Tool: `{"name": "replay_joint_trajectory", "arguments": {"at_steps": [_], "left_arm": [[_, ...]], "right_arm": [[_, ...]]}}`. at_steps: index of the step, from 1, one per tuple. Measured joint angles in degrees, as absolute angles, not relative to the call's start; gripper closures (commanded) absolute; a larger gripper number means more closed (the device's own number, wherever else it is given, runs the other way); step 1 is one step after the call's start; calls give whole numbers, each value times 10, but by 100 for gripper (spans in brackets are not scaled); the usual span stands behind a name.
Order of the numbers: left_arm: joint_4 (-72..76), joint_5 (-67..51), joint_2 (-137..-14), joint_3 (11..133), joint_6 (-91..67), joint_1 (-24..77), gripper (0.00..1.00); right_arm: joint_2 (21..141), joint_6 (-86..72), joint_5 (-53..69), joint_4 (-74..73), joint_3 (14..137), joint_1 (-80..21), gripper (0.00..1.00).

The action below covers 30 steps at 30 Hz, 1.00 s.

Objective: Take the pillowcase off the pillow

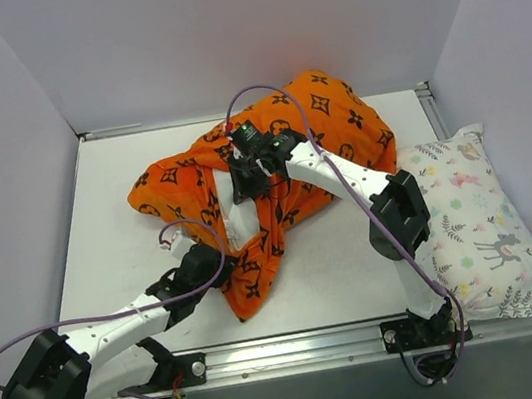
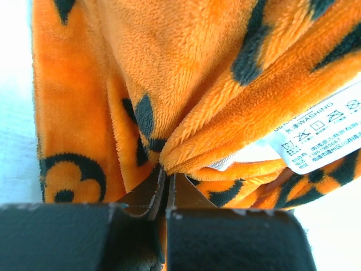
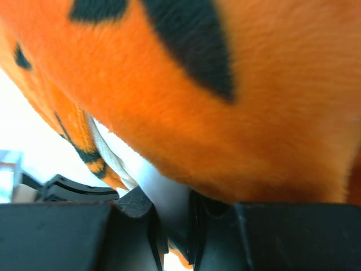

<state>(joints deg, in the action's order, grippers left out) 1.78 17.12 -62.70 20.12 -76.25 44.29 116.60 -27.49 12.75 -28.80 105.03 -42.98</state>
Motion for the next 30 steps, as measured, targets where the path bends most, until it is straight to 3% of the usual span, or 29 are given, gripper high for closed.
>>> {"name": "replay_joint_trajectory", "arguments": {"at_steps": [9, 15, 16, 17, 18, 21, 25, 30], "left_arm": [[55, 182, -646, 187, -777, 446, 100], [53, 185, -661, 182, -772, 449, 100], [45, 185, -658, 188, -766, 450, 100], [32, 185, -655, 197, -758, 451, 100], [19, 185, -653, 205, -751, 453, 100], [-27, 184, -648, 227, -730, 457, 100], [-45, 184, -644, 230, -720, 457, 100], [-50, 181, -636, 230, -717, 457, 100]], "right_arm": [[1174, -322, 142, -341, 1135, -401, 100], [1148, -316, 140, -325, 1120, -388, 100], [1134, -312, 135, -317, 1102, -388, 98], [1115, -304, 127, -304, 1076, -392, 89], [1091, -295, 116, -290, 1041, -401, 74], [1007, -262, 60, -230, 930, -434, 51], [919, -229, 13, -181, 830, -500, 48], [902, -210, 6, -124, 797, -543, 57]]}}
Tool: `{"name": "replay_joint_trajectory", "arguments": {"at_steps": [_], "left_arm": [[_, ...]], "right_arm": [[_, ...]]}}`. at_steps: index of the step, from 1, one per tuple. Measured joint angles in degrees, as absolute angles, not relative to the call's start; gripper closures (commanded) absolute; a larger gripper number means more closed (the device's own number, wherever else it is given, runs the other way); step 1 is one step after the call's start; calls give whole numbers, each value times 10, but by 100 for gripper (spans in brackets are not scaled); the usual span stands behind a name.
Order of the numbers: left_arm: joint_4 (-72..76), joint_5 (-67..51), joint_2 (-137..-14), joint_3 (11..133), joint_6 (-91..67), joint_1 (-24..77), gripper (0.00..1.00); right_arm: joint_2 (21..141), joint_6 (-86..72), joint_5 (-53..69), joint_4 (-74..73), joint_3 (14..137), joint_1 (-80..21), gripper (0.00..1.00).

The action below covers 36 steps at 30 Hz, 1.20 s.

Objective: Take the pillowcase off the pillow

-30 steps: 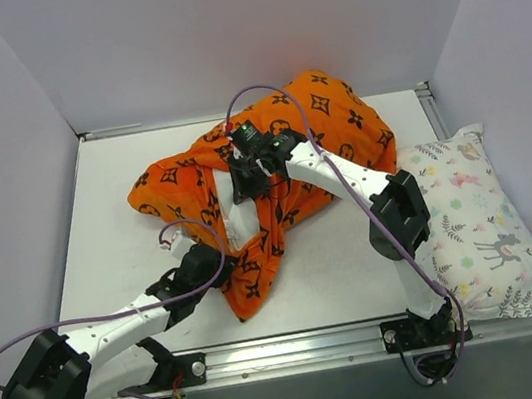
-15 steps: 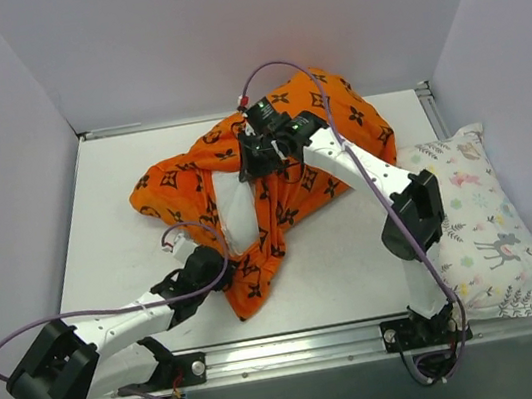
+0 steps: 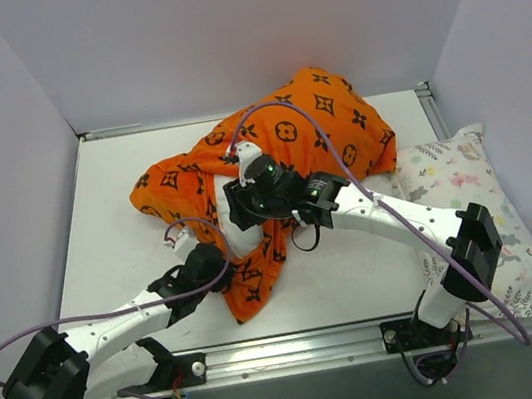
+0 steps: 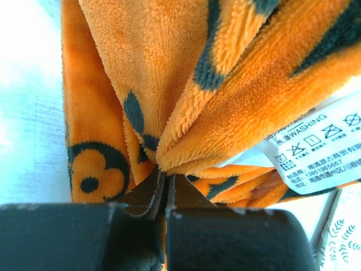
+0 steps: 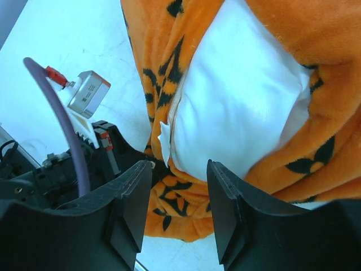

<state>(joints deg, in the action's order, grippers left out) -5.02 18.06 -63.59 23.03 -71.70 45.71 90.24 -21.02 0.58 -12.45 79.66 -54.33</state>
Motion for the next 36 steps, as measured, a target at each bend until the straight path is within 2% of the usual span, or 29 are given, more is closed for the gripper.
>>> {"name": "replay_joint_trajectory", "arguments": {"at_steps": [5, 8, 11, 12, 15, 19, 20, 22, 25, 26, 27, 33, 36], "left_arm": [[-57, 178, -621, 229, -717, 457, 100], [-60, 178, -616, 228, -717, 457, 100], [-60, 177, -614, 225, -717, 457, 100], [-60, 177, -613, 224, -717, 457, 100], [-61, 173, -607, 220, -717, 457, 100], [-64, 170, -597, 216, -718, 457, 100], [-64, 169, -595, 216, -717, 457, 100], [-67, 169, -592, 216, -717, 457, 100], [-76, 168, -581, 216, -717, 457, 100], [-78, 168, -575, 216, -717, 457, 100], [-80, 168, -569, 216, -717, 457, 100], [-91, 169, -542, 220, -701, 456, 100], [-104, 168, -538, 234, -688, 457, 88]], "right_arm": [[933, -204, -3, -97, 785, -545, 58], [966, -201, -8, -90, 776, -544, 51], [1003, -197, -15, -88, 772, -544, 34], [1014, -195, -18, -87, 771, -544, 24], [1032, -190, -26, -80, 764, -548, 12], [1039, -188, -33, -81, 764, -555, 9], [1049, -188, -34, -85, 773, -555, 11], [1074, -190, -32, -86, 790, -551, 40], [1111, -207, -10, -87, 808, -535, 69], [1117, -213, 3, -88, 811, -529, 82], [1120, -219, 18, -89, 814, -523, 100], [1110, -249, 86, -72, 805, -499, 100], [1082, -268, 120, -38, 768, -484, 100]]}}
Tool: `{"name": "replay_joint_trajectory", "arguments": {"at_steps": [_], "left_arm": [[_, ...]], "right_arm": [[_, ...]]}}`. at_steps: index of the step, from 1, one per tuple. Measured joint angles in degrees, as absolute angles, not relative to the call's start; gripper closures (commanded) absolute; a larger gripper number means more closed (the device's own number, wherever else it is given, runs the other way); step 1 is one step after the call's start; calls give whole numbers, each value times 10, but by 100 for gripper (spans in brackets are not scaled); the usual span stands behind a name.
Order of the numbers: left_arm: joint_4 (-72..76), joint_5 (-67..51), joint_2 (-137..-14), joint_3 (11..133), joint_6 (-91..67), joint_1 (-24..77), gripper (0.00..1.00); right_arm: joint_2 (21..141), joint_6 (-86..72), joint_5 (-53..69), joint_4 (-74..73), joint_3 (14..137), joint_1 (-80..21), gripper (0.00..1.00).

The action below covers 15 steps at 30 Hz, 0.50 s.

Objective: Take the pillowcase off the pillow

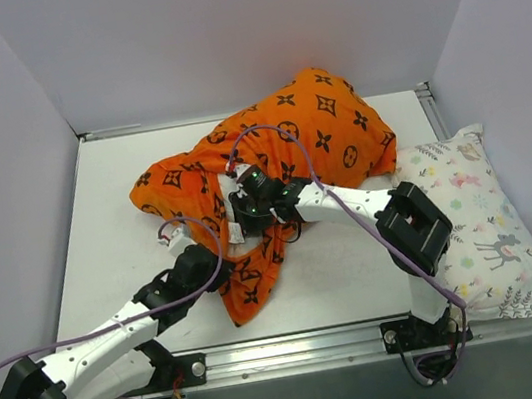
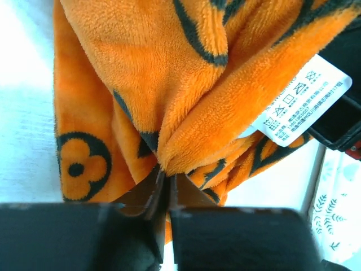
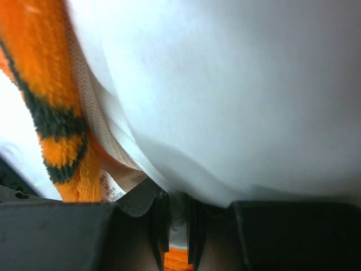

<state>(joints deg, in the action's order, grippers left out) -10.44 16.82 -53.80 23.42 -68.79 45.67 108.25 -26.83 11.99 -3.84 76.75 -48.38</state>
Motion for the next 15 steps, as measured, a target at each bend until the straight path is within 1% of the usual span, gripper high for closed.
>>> {"name": "replay_joint_trajectory", "arguments": {"at_steps": [1, 2, 3, 6, 9, 13, 15], "left_arm": [[-109, 168, -537, 241, -682, 457, 78], [-116, 168, -536, 249, -677, 457, 58], [-122, 167, -536, 256, -668, 457, 49], [-138, 165, -532, 274, -658, 458, 29], [-155, 166, -526, 285, -655, 470, 22], [-185, 183, -526, 307, -674, 495, 18], [-193, 198, -527, 311, -699, 509, 13]], "right_arm": [[1075, -273, 128, -30, 759, -480, 100], [1070, -277, 135, -25, 755, -477, 100], [1068, -280, 138, -22, 754, -475, 100], [1067, -286, 140, -16, 754, -474, 100], [1067, -292, 140, -15, 754, -474, 100], [1067, -303, 139, -15, 754, -475, 100], [1067, -307, 138, -15, 755, -475, 100]]}}
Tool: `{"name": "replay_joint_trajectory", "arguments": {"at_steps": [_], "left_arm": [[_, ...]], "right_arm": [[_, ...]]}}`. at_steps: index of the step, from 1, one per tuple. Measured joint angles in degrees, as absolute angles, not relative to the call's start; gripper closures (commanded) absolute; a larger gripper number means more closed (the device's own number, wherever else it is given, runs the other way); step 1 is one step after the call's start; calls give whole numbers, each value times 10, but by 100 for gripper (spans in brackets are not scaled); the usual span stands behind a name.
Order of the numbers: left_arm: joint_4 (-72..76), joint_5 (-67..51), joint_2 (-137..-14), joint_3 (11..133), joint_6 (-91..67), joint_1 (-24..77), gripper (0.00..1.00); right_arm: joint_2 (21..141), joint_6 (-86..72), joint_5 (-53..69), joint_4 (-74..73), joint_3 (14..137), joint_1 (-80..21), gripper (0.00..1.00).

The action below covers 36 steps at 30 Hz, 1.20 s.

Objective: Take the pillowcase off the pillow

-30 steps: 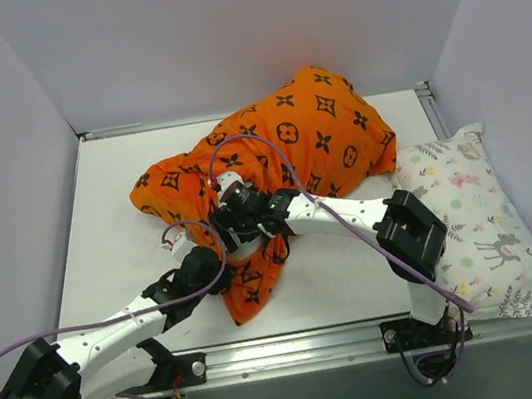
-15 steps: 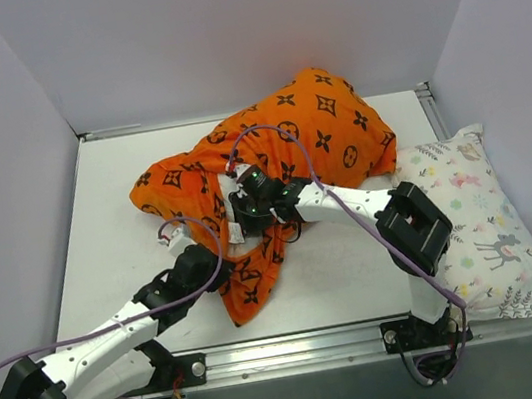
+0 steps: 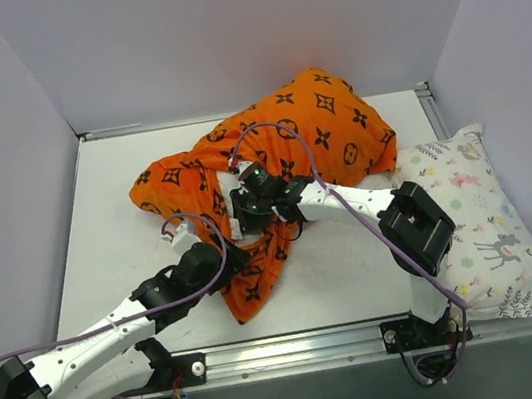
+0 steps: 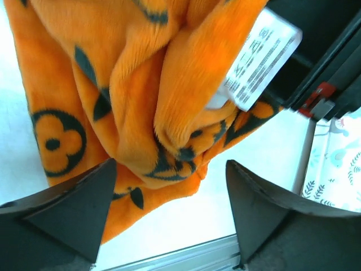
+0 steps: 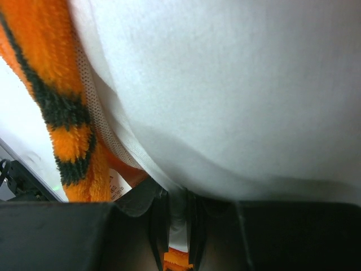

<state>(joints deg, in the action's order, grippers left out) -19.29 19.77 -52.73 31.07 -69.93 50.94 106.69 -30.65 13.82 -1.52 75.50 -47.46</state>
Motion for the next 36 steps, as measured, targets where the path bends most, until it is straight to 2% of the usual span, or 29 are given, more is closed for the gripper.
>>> {"name": "replay_joint_trajectory", "arguments": {"at_steps": [8, 11, 14, 17, 18, 19, 20, 22, 23, 26, 30, 36], "left_arm": [[-206, 258, -594, 319, -820, 547, 7], [-201, 269, -622, 318, -850, 540, 11], [-165, 267, -626, 301, -865, 520, 30], [-110, 249, -631, 266, -875, 489, 62], [-90, 238, -635, 255, -877, 480, 75], [-70, 229, -639, 245, -882, 474, 80], [-53, 221, -642, 236, -883, 469, 87], [-15, 204, -649, 216, -885, 463, 100], [-1, 198, -651, 208, -886, 461, 100], [26, 185, -655, 190, -886, 457, 100], [44, 176, -654, 182, -886, 455, 100], [50, 171, -650, 178, -883, 453, 100]], "right_arm": [[1067, -316, 130, -16, 762, -480, 100], [1067, -316, 124, -16, 762, -481, 100], [1067, -316, 122, -16, 762, -481, 100], [1067, -314, 119, -15, 758, -482, 100], [1067, -313, 118, -13, 755, -482, 97], [1067, -312, 116, -11, 752, -483, 93], [1067, -310, 112, -6, 747, -484, 82], [1065, -307, 105, 3, 735, -487, 69], [1063, -307, 102, 6, 728, -488, 56], [1046, -299, 91, 19, 703, -489, 39], [1011, -291, 77, 39, 660, -490, 32], [1000, -282, 65, 44, 642, -493, 32]]}}
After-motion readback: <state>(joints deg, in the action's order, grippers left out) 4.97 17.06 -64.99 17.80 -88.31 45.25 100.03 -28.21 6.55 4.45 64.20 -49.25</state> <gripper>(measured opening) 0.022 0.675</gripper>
